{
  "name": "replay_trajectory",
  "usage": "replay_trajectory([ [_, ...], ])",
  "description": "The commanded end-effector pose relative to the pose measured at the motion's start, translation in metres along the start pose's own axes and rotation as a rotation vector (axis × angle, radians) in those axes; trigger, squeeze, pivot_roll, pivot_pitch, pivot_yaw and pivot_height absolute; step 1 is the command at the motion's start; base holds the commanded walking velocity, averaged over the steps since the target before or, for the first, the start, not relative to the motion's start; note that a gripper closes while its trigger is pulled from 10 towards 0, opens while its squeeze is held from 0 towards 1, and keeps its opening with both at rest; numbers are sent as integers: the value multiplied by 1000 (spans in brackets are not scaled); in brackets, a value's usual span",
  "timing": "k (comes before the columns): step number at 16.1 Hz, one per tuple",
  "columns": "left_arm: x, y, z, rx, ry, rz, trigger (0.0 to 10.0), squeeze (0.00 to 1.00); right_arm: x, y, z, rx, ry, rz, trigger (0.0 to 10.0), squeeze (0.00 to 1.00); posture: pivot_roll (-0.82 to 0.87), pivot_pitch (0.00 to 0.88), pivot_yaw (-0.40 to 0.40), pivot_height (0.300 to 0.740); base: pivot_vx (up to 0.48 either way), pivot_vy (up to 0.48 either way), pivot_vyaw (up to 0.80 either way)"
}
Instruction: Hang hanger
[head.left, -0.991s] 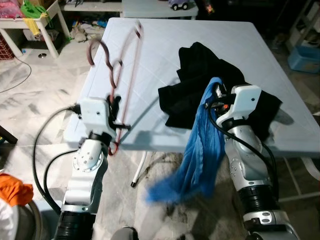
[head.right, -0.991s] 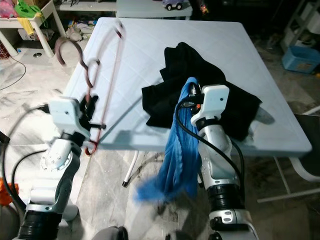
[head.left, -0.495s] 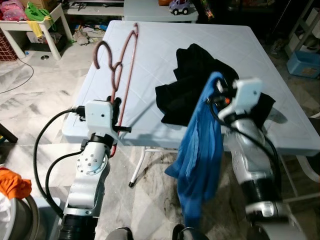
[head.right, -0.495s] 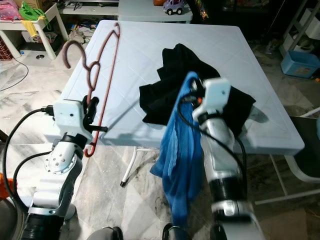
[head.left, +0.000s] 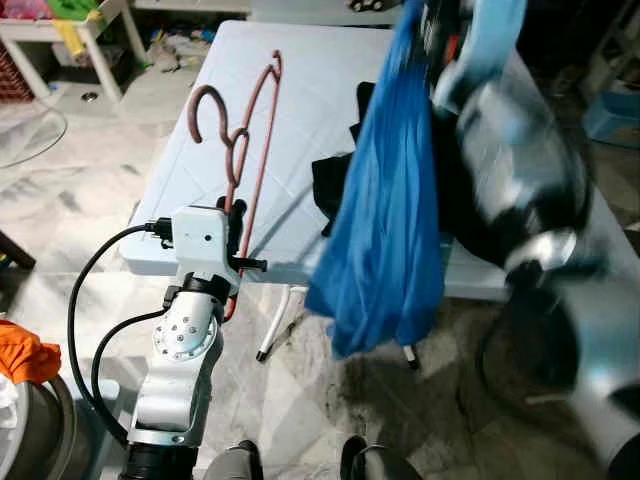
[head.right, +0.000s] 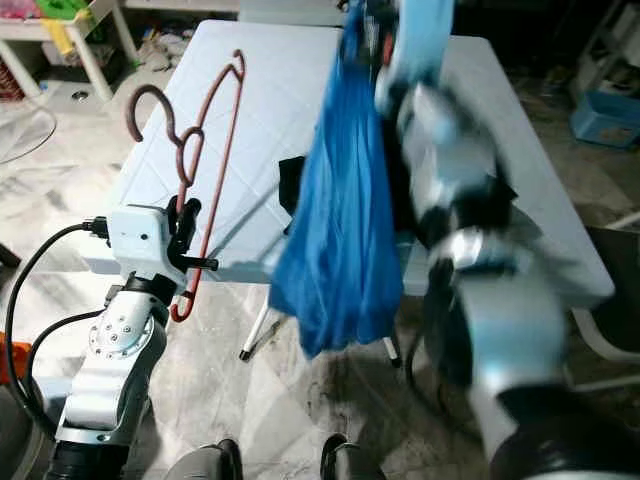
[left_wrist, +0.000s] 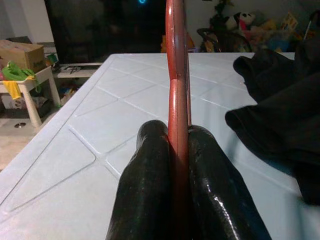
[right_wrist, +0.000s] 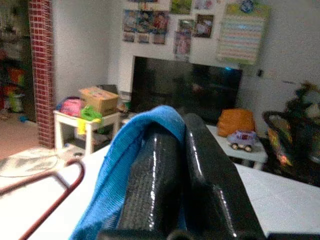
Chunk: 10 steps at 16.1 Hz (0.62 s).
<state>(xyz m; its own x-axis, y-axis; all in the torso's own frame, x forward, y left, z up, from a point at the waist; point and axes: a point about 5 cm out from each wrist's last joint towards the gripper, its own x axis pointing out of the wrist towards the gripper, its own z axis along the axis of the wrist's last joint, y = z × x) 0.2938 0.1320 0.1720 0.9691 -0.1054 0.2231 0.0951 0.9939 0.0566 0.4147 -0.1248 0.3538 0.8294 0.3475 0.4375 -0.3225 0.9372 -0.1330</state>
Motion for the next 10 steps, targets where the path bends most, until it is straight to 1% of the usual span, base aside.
replay_trajectory([
  [1, -5, -3, -7, -1, 43, -2, 10000, 0, 4, -16, 18, -3, -38, -99, 10000, 0, 80, 216, -73, 740, 0, 0, 0],
  [2, -6, -4, -7, -1, 44, 0, 10000, 0, 7, -30, 42, -63, -101, -214, 10000, 0, 85, 216, -76, 740, 0, 0, 0],
  [3, -6, -3, -6, 1, 39, 10, 10000, 0, 9, -40, 70, -102, -183, -282, 10000, 0, 92, 222, -80, 740, 0, 0, 0],
  [4, -7, -3, -5, 3, 37, 14, 10000, 0, 9, -42, 77, -118, -202, -290, 10000, 0, 93, 222, -81, 740, 0, 0, 0],
  [5, -7, -3, -5, 3, 35, 17, 10000, 0, 10, -43, 90, -151, -239, -297, 10000, 0, 93, 222, -81, 740, 0, 0, 0],
  [7, -7, -1, -3, 10, 20, 28, 10000, 0, 10, -45, 127, -295, -360, -313, 10000, 0, 90, 222, -82, 740, 0, 0, 0],
  [8, -6, -2, -1, 7, 10, 27, 10000, 0, 9, -45, 131, -339, -384, -294, 10000, 0, 86, 220, -84, 740, 0, 0, 0],
  [9, -5, -4, 0, 9, 3, 26, 10000, 0, 8, -43, 118, -354, -356, -252, 10000, 0, 83, 222, -85, 740, 0, 0, 0],
  [10, -5, -6, 0, 3, 0, 21, 10000, 0, 6, -39, 87, -345, -271, -180, 10000, 0, 80, 224, -86, 740, 0, 0, 0],
])
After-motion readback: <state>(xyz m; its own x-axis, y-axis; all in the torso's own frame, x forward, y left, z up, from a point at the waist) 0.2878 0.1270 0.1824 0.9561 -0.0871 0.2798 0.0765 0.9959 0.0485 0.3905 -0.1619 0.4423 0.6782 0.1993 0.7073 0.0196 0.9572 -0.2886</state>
